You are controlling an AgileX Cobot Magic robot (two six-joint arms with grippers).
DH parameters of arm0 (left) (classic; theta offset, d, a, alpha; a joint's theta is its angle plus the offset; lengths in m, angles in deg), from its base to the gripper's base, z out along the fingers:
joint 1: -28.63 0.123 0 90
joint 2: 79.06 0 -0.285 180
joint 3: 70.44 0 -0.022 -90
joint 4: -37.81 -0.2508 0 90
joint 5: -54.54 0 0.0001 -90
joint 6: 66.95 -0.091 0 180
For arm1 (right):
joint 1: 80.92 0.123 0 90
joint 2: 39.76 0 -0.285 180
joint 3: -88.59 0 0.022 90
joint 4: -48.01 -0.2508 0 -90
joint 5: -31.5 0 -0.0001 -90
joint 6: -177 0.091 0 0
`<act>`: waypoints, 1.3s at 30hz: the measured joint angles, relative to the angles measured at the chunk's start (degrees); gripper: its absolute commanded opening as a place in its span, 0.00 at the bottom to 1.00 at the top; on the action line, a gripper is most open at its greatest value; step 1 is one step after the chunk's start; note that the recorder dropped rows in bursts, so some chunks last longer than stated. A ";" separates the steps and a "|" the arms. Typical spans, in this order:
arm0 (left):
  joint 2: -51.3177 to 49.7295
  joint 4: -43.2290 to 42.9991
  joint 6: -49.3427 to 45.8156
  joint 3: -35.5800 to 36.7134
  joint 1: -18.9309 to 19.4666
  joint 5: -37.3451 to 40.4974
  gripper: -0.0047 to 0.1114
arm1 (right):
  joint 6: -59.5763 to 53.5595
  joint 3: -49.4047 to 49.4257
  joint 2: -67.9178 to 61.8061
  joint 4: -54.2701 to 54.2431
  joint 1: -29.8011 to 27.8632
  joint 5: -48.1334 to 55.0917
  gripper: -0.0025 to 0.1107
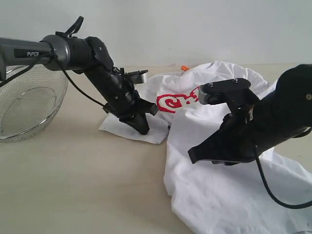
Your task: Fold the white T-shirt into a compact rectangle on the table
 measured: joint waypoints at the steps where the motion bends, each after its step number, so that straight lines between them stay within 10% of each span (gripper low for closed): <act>1: 0.15 -1.23 1.35 0.00 0.00 0.10 0.08 | 0.00 0.00 0.00 0.00 0.00 0.00 0.02; 18: -0.44 -9.33 6.58 -6.36 8.49 5.22 0.08 | -0.53 0.00 0.00 0.00 0.00 -1.16 0.02; 26: 0.15 4.45 1.85 -9.58 7.28 9.66 0.08 | -0.75 0.00 -0.04 0.00 0.00 -1.98 0.02; 39: -4.13 -4.06 5.84 -9.91 3.33 8.68 0.08 | -0.75 0.00 -0.04 0.00 0.00 0.34 0.02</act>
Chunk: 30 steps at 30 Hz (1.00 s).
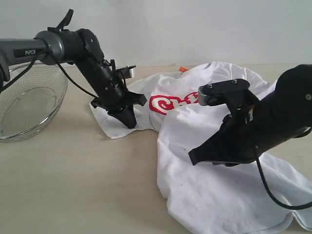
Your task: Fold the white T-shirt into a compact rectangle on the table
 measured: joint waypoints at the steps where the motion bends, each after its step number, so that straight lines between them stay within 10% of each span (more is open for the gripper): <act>1: 0.00 -0.70 0.29 -0.12 0.00 0.12 0.08 | 0.00 0.00 0.00 0.00 0.00 0.19 0.02; 30: 0.00 -4.41 3.70 -0.44 4.08 2.71 0.08 | 1.52 -13.96 -16.05 0.59 -8.60 1.78 0.02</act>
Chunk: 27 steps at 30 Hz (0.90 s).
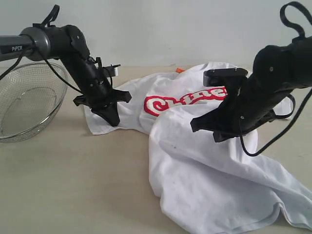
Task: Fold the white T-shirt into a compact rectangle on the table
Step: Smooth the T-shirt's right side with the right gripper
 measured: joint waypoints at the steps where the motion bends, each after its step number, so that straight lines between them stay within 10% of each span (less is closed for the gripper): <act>1: 0.00 -0.10 0.00 -0.11 0.00 0.05 0.08 | 0.00 -0.30 -0.90 0.25 0.00 0.16 0.02; 27: 0.10 -1.58 0.57 -0.09 0.78 0.54 0.08 | -0.92 -3.30 -8.01 6.84 -17.31 6.02 0.02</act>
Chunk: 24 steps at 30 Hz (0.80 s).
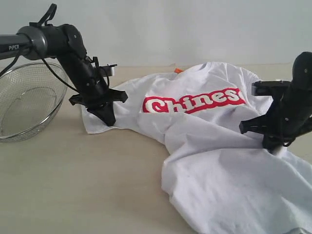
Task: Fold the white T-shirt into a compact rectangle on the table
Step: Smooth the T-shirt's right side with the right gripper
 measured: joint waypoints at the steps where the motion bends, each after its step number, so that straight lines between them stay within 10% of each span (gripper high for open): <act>1: 0.00 0.00 -0.01 0.00 0.09 0.00 0.08 | 0.00 -0.53 -0.11 0.49 -0.73 1.02 0.02; 13: 0.10 -1.09 0.59 0.00 0.36 0.12 0.08 | -3.51 -4.37 -0.20 0.18 -3.38 6.96 0.02; 19: 0.33 -1.46 0.63 -0.13 0.36 0.12 0.08 | -16.37 -4.37 5.38 -21.12 -3.43 9.62 0.02; 24: 1.15 0.43 -1.44 0.10 0.96 0.12 0.08 | -17.05 -0.11 12.35 -25.51 7.28 8.88 0.02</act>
